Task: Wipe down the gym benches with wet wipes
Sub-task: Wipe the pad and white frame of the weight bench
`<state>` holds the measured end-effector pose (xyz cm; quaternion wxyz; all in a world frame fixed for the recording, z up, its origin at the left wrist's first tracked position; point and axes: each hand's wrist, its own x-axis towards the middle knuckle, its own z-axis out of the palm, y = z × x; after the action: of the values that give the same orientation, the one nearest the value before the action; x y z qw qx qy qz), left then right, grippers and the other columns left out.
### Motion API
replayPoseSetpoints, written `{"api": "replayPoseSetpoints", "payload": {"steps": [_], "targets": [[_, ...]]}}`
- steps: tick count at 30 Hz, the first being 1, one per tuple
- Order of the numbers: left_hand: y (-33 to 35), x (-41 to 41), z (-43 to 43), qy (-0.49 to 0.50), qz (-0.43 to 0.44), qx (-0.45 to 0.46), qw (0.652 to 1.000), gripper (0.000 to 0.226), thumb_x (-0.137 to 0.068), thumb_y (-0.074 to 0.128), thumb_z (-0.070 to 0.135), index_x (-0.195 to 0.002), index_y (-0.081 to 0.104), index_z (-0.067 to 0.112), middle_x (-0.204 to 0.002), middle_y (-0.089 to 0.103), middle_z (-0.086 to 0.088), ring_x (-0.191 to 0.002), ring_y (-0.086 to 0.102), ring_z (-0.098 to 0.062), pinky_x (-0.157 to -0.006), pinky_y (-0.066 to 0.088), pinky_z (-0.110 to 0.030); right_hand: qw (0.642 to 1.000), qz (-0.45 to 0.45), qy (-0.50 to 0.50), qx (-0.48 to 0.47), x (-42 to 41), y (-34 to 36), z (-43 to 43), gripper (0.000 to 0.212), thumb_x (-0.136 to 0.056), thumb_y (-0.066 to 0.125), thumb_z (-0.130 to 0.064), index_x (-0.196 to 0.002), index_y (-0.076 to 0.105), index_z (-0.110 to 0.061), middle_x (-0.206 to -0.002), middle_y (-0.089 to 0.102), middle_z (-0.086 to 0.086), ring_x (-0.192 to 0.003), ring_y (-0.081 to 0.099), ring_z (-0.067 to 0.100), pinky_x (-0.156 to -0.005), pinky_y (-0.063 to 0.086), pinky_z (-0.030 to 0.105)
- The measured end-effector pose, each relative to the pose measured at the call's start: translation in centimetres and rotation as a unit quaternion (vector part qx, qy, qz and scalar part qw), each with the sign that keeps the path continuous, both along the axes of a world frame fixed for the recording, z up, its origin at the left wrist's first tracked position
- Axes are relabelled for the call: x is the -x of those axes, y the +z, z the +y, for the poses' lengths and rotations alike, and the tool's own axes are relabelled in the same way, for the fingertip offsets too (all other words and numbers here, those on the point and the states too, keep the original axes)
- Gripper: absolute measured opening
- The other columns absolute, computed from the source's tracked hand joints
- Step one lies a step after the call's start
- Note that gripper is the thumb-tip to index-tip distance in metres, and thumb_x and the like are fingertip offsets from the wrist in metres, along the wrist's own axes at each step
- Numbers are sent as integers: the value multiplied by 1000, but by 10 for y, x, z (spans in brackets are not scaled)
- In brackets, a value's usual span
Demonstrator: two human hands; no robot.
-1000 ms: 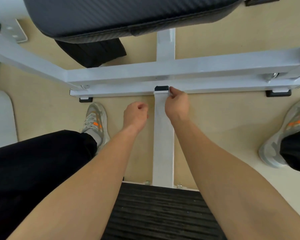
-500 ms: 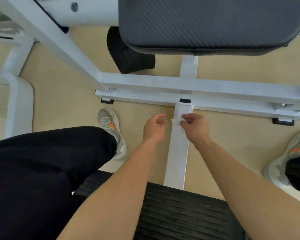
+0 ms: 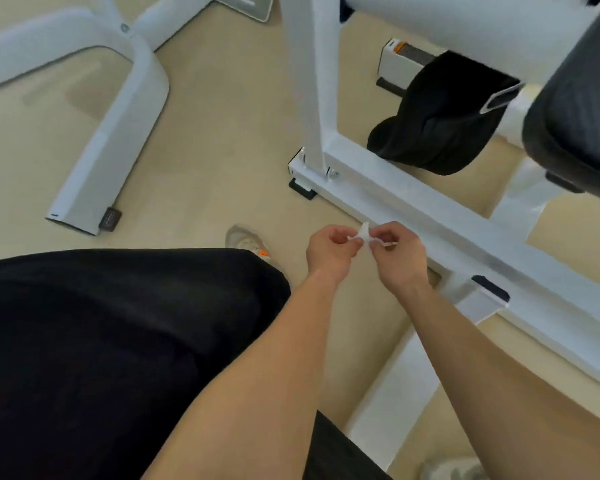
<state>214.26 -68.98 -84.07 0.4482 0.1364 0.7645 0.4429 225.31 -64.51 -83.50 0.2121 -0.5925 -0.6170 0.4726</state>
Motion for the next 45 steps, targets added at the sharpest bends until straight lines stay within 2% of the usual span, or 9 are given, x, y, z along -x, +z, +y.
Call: {"api": "replayPoseSetpoints", "payload": {"steps": [4,8,12,16,23,32,36,41,45], "targets": [[-47,27,25,124,-19,12,992,17,-83,77,13,-81,70,28,-92,73,-4,-83,70,-23,-87,59,-44,997,-56,28,-45,26,-38,21,26,-93,53,1,-89,67,-21,-101,64,-4,-87,61,13,-69,43,13],[-68,32,59,137,-18,-10,990,18,-83,72,6,-86,72,24,-89,71,3,-85,69,-19,-88,57,-35,974,-130,67,-172,24,-63,31,28,-98,49,1,-114,71,-8,-120,59,6,-96,57,13,-80,35,2],[-79,31,79,54,69,-34,996,28,-92,59,4,-113,70,20,-111,68,6,-94,62,-9,-90,48,-22,934,-213,137,-250,9,-90,34,38,-91,51,7,-128,58,6,-133,48,16,-116,53,33,-95,50,37],[-94,26,70,-73,216,-24,973,37,-94,50,2,-118,69,23,-125,63,5,-111,59,-16,-94,50,-33,887,-360,208,-203,-3,-104,32,55,-90,55,-10,-143,46,0,-150,40,13,-134,39,33,-113,34,44],[-106,33,58,-303,457,-52,835,72,-78,64,-10,-144,51,14,-153,47,-1,-132,46,-29,-94,49,-41,859,-337,325,-207,13,-106,50,72,-88,52,-13,-156,29,-12,-163,29,7,-151,24,23,-123,22,46],[-115,36,59,-419,545,-54,724,70,-88,59,1,-153,39,17,-164,29,4,-147,32,-27,-116,34,-41,844,-364,350,-179,-12,-98,50,73,-92,49,-18,-159,20,-14,-166,20,4,-153,16,23,-125,16,45],[-117,42,62,-430,564,-10,705,67,-94,54,9,-156,31,16,-165,24,2,-151,24,-30,-119,27,-47,847,-376,318,-200,-11,-96,49,75,-91,52,-21,-158,20,-14,-165,18,11,-150,22,30,-122,22,46],[-112,54,58,-435,559,44,704,68,-101,43,14,-161,12,18,-169,4,3,-155,7,-28,-124,15,-47,787,-403,428,-185,11,-101,63,74,-102,38,-27,-160,-6,-13,-166,-23,3,-153,-18,23,-124,-5,43],[-111,70,59,-412,545,89,725,65,-104,32,16,-161,2,20,-169,-5,5,-155,1,-26,-125,10,-46,796,-393,421,-188,41,-103,76,72,-99,38,-22,-160,1,-12,-167,-17,3,-154,-14,20,-125,-3,42]]}}
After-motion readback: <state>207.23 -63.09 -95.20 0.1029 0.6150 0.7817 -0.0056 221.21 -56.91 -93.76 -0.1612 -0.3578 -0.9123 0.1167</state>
